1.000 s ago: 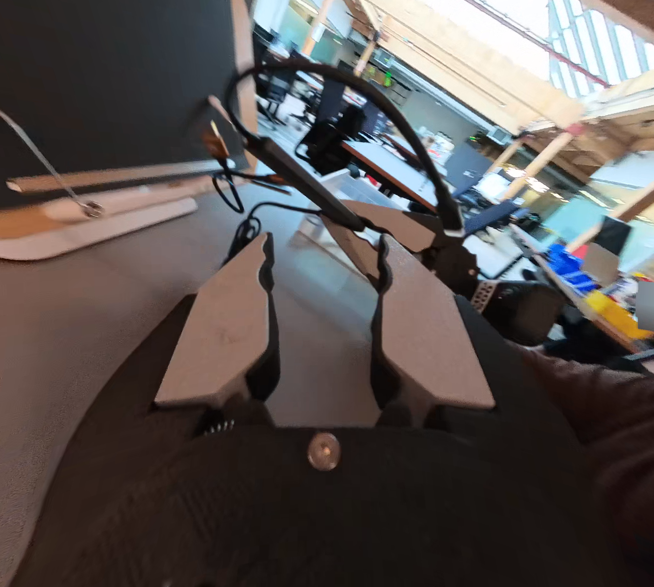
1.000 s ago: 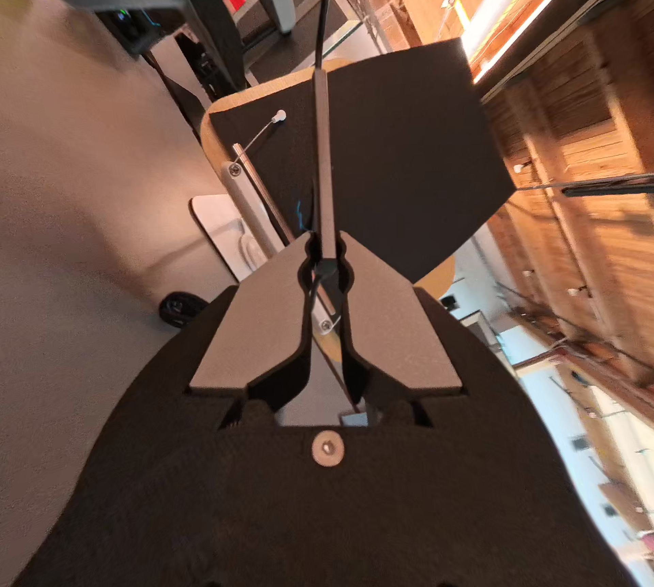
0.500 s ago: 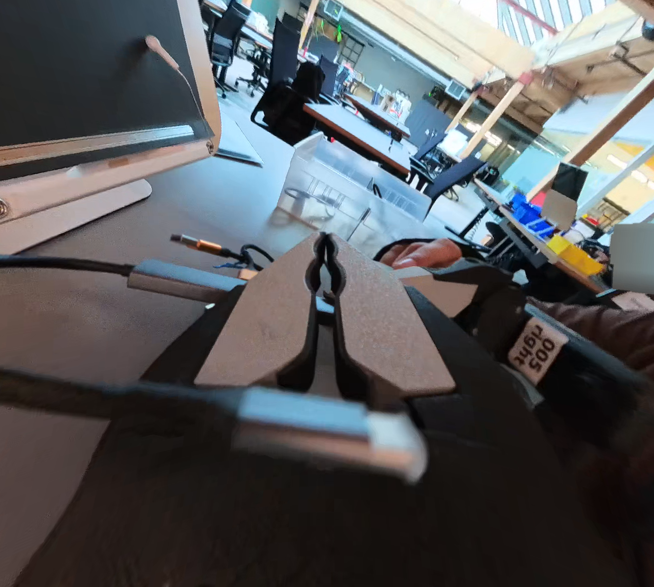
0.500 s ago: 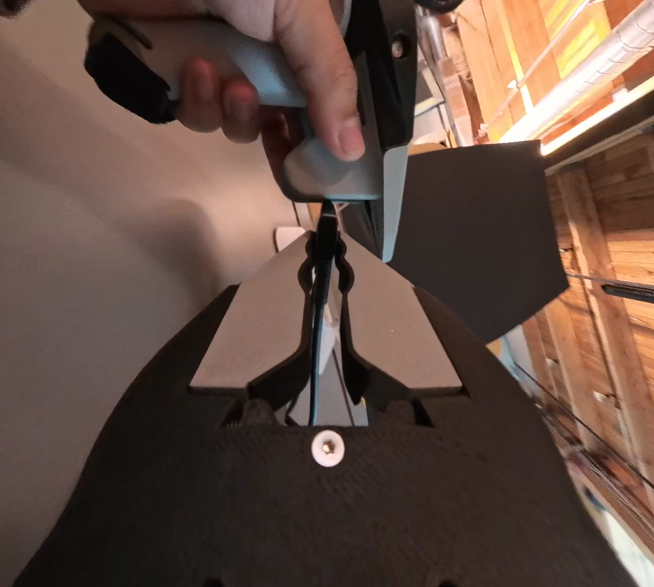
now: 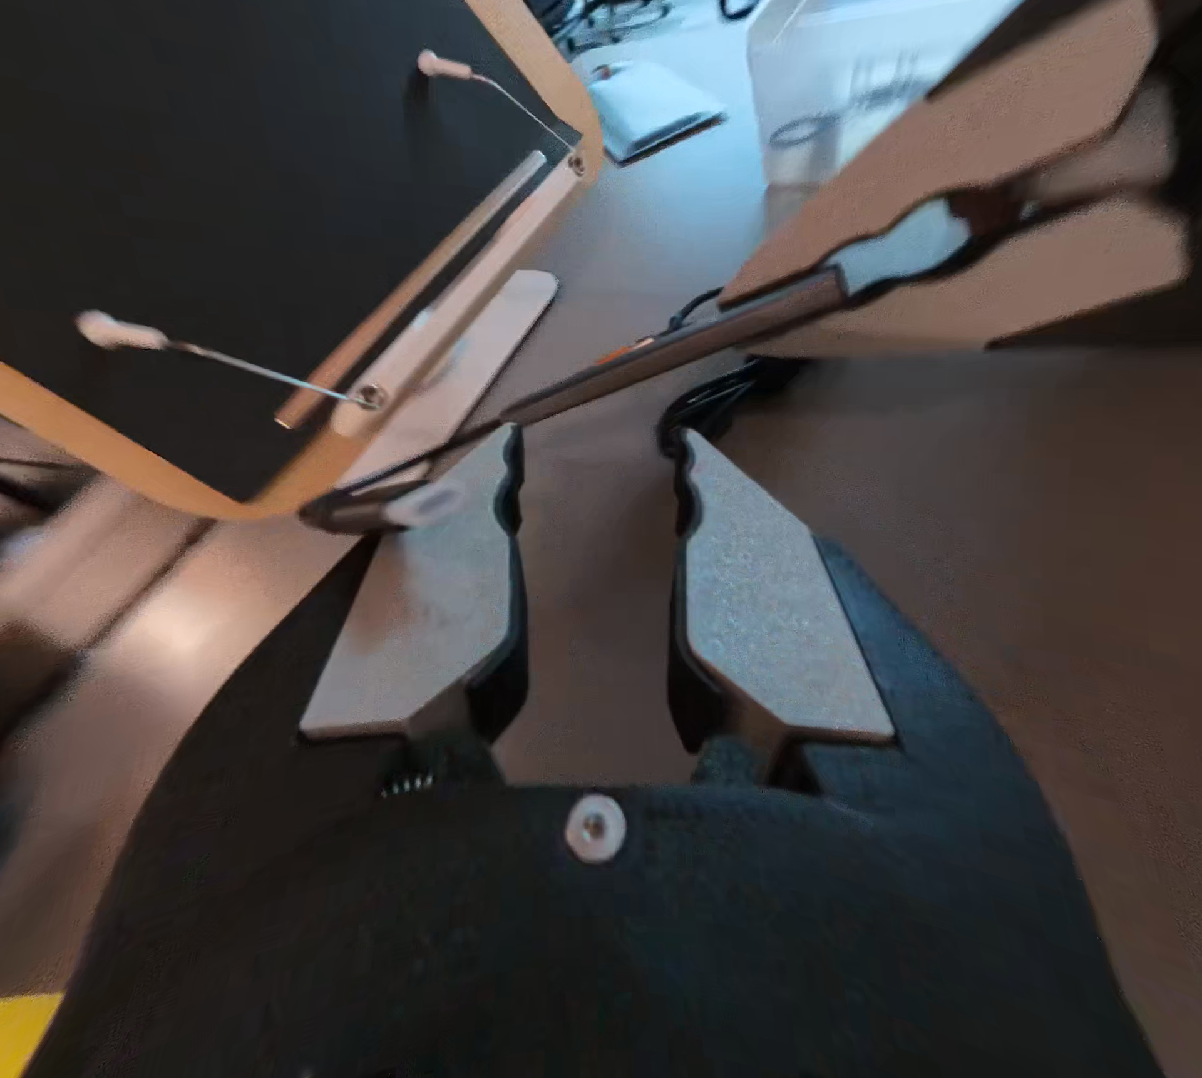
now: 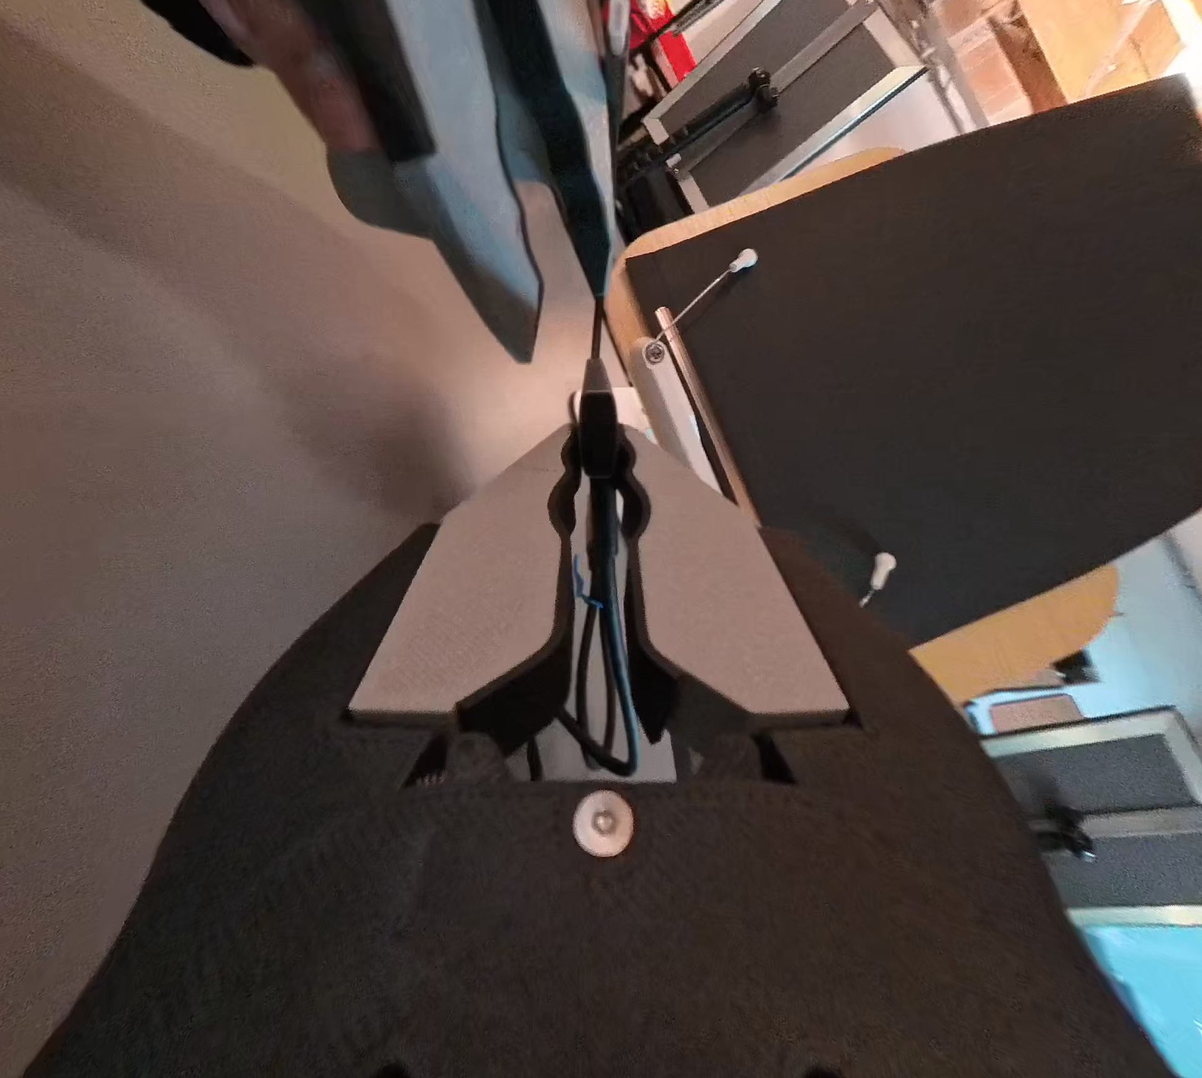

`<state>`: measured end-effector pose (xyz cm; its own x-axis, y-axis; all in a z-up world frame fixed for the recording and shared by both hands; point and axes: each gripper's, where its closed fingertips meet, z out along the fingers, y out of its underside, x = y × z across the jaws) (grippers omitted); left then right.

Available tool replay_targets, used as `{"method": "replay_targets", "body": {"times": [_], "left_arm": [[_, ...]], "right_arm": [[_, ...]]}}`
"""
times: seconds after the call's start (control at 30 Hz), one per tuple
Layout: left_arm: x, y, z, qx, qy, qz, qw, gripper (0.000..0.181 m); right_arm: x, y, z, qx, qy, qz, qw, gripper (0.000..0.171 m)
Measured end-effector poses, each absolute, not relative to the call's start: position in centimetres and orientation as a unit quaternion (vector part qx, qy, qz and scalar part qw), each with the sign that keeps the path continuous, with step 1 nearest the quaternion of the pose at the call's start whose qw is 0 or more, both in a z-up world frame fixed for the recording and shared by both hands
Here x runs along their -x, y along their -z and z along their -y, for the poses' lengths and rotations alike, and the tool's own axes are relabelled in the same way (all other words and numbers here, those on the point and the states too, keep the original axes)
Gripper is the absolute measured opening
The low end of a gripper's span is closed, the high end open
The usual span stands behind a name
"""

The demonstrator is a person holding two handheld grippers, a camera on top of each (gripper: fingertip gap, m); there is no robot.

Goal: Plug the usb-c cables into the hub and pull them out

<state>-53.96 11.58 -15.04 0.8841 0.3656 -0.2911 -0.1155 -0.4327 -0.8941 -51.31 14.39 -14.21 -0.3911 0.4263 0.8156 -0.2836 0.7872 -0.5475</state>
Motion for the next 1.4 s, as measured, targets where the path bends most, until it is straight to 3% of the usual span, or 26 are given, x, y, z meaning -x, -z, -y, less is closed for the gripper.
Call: {"method": "replay_targets", "body": {"times": [0.17,0.3,0.37,0.47,0.63,0.7,0.8,0.83,0.93,1.03,1.07,1.1,1.2,1.3,1.4], "left_arm": [[53.0,15.4,-13.4,0.789,-0.394,-0.041,0.469,0.038],[52.4,16.6,-14.2,0.768,-0.484,-0.141,0.394,0.014],[52.3,16.9,-14.3,0.776,-0.473,-0.144,0.391,0.012],[52.8,16.1,-14.1,0.785,-0.430,-0.095,0.435,0.010],[54.3,13.2,-12.3,0.751,-0.374,0.014,0.544,0.008],[54.6,11.2,-11.6,0.717,-0.341,0.068,0.604,0.008],[54.7,9.0,-10.6,0.658,-0.258,0.147,0.692,0.007],[54.7,8.7,-10.6,0.644,-0.225,0.165,0.712,0.007],[53.9,8.4,-11.4,0.615,-0.156,0.171,0.753,0.007],[52.5,7.6,-12.1,0.587,-0.094,0.161,0.787,0.007],[52.0,7.1,-12.2,0.575,-0.070,0.159,0.799,0.007],[51.6,6.8,-12.3,0.567,-0.053,0.153,0.808,0.007],[50.6,6.8,-12.9,0.560,-0.030,0.139,0.816,0.007],[49.6,7.3,-14.1,0.566,0.008,0.126,0.815,0.007],[49.1,7.7,-14.8,0.570,0.024,0.120,0.812,0.007]], "right_arm": [[50.2,14.5,-13.8,0.037,-0.366,0.790,0.491,0.006],[49.2,14.7,-13.3,0.031,-0.386,0.803,0.453,0.008],[49.2,14.8,-13.4,0.027,-0.390,0.805,0.447,0.009],[49.1,13.1,-13.9,0.037,-0.427,0.783,0.450,0.020],[47.9,8.4,-15.8,0.104,-0.568,0.727,0.373,0.036],[47.2,6.4,-16.7,0.121,-0.629,0.690,0.337,0.031],[44.6,4.6,-16.1,0.097,-0.713,0.650,0.246,0.003],[43.5,4.8,-15.5,0.077,-0.729,0.650,0.202,0.002],[42.8,7.3,-13.3,0.073,-0.716,0.684,0.124,0.012],[47.3,13.2,-13.3,0.173,-0.597,0.765,0.170,0.043],[48.0,14.5,-13.3,0.188,-0.574,0.778,0.171,0.044],[48.2,15.1,-13.1,0.194,-0.570,0.782,0.161,0.044],[48.1,14.6,-12.1,0.208,-0.614,0.751,0.123,0.069],[48.1,13.7,-11.7,0.218,-0.652,0.719,0.097,0.058],[48.4,12.4,-12.7,0.226,-0.687,0.685,0.091,0.006]]}}
